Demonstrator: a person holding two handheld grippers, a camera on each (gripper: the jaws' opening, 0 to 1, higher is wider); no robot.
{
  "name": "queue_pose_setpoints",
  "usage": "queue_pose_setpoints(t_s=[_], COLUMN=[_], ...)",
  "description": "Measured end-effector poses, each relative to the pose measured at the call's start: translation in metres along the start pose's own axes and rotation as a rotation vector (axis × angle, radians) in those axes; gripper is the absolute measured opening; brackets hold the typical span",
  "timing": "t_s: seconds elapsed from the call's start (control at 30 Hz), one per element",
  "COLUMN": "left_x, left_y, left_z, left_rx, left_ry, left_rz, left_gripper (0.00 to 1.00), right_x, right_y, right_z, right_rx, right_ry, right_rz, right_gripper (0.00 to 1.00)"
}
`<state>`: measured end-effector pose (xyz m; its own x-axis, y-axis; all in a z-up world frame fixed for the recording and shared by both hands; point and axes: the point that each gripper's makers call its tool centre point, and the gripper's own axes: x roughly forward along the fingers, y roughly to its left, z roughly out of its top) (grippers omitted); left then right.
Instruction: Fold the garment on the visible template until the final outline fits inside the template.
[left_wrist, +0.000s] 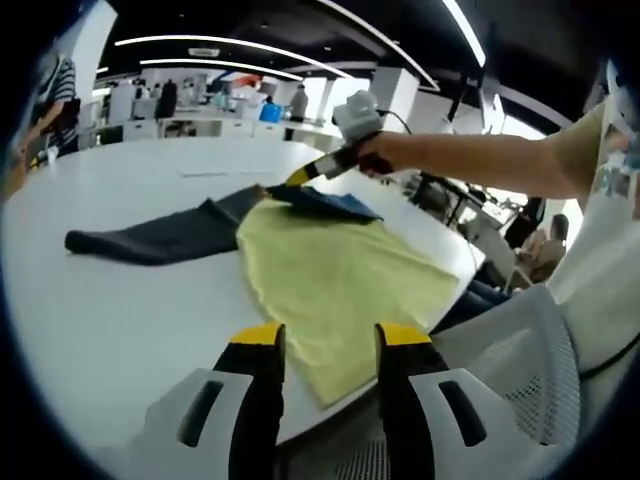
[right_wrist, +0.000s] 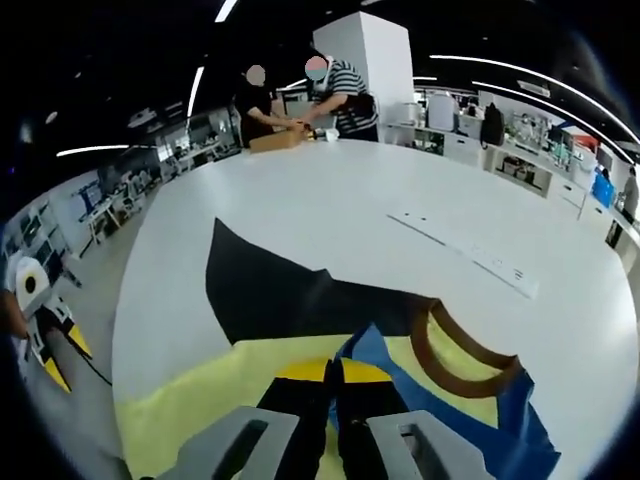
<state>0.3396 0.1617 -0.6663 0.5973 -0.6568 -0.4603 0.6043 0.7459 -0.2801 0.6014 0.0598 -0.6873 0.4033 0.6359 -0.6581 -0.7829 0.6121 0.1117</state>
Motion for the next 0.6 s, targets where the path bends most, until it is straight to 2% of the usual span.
queue_pose_setpoints(t_s=[0.3,0.6], left_x=[-0.003,-0.004], left_y=[0.002,0.003], left_z=[0.000,0.000], left_rx=[-0.009,-0.018], left_ry=[-0.008,-0.011], left_rz=[0.004,0.007], left_gripper=[0.33,0.33], right_x=[0.019,0.028], right_y=[0.015,0.027], right_z=[-0.004,0.008], right_rx=[-0.009,-0.009], right_ry=[0.033,0.013], right_rz=[0.014,0.035], right_gripper=[0.00,0.00])
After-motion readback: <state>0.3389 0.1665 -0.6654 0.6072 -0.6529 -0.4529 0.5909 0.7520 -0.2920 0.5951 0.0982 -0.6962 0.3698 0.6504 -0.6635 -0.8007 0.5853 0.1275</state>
